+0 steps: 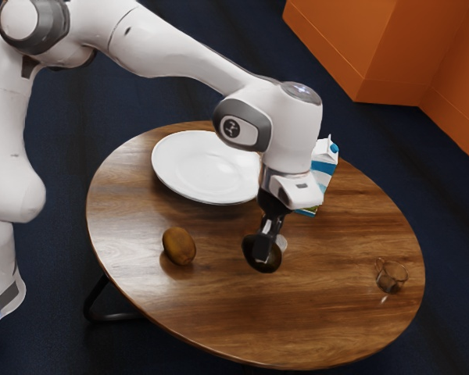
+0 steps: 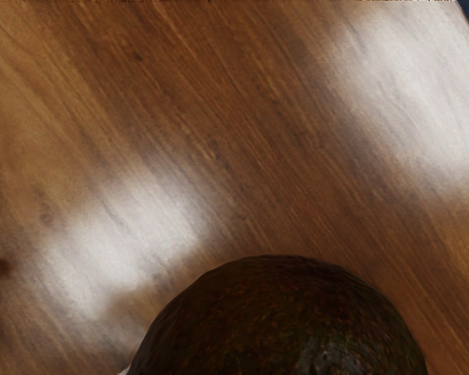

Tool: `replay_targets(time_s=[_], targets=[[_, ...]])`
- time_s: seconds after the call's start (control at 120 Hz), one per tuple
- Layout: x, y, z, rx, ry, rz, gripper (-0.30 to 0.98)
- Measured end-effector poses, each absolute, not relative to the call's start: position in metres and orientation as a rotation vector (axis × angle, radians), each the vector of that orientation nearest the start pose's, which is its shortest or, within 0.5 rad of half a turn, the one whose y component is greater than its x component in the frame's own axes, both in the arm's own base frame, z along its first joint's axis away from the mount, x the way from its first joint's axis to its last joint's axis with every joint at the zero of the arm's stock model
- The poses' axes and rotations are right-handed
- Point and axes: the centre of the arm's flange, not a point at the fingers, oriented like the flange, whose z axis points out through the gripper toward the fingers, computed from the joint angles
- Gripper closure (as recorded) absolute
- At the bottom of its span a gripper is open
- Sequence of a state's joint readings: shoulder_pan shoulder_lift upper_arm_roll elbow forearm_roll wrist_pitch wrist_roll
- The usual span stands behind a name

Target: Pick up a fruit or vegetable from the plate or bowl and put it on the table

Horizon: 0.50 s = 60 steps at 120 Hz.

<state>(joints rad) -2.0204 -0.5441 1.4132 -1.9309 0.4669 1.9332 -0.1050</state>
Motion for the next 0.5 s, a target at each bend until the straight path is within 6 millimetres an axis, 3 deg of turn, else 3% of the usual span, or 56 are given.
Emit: replay_targets(time_s=[0.108, 0.283, 0.358, 0.5], targets=[[0.509, -0.242, 0.492, -3.104, 1.101, -0.144, 0.51], [0.490, -0.259, 0.471, -3.132, 1.127, 0.024, 0.50], [0.482, -0.260, 0.455, -3.129, 1.130, 0.127, 0.29], [0.482, -0.252, 0.439, -3.116, 1.092, 0.225, 0.13]])
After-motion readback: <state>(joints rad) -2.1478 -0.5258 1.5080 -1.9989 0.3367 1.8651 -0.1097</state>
